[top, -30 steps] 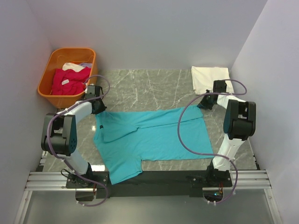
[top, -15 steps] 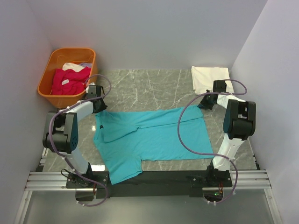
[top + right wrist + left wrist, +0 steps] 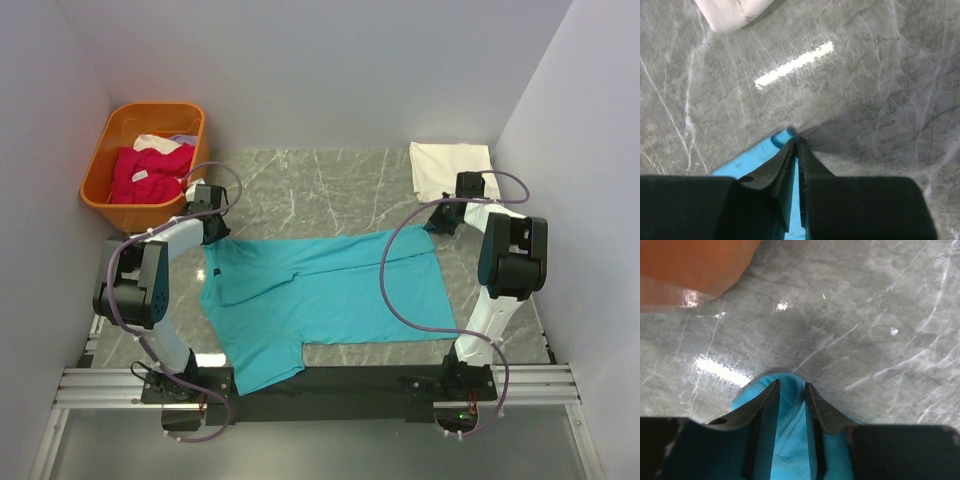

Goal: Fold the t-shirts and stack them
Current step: Fold the tshirt

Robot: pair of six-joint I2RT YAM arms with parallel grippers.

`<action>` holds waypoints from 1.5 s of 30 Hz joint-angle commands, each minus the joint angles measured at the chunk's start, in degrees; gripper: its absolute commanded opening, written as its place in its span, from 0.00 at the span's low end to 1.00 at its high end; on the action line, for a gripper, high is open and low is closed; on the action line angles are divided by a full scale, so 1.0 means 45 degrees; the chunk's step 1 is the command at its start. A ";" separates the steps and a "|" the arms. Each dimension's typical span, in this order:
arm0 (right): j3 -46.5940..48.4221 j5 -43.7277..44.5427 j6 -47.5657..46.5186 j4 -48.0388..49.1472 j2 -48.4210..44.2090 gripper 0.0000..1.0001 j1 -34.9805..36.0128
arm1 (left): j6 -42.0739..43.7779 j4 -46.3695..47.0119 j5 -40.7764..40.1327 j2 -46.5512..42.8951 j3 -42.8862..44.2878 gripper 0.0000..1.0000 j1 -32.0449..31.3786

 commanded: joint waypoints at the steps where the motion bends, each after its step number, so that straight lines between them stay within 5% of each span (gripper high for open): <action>1: 0.0314 0.0440 -0.0031 -0.0064 -0.0184 0.11 -0.0085 | -0.0090 -0.0855 -0.0369 -0.0262 -0.0389 0.33 -0.0236; 8: 0.0392 0.1026 -0.0187 -0.0299 -0.0263 0.00 -0.0553 | 0.0242 -0.0797 -0.0232 -0.0418 -0.0175 0.34 -0.0274; 21: 0.0685 0.1222 -0.0597 -0.0416 -0.0223 0.00 -0.0788 | 0.0555 -0.0582 -0.0213 -0.0282 -0.0019 0.35 -0.0685; 24: 0.0646 0.1242 -0.0597 -0.0358 -0.0204 0.00 -0.0808 | 0.0574 -0.0620 -0.0115 -0.0107 0.0176 0.31 -0.0724; 31: 0.0587 0.1554 -0.0402 -0.0299 -0.0262 0.00 -0.0983 | 0.0731 -0.0718 -0.0797 -0.0087 0.0392 0.01 -0.0705; 45: 0.1289 0.1711 0.0106 -0.0084 0.0049 0.00 -0.1257 | 0.0574 0.0356 -0.1346 0.0634 0.0975 0.01 -0.0607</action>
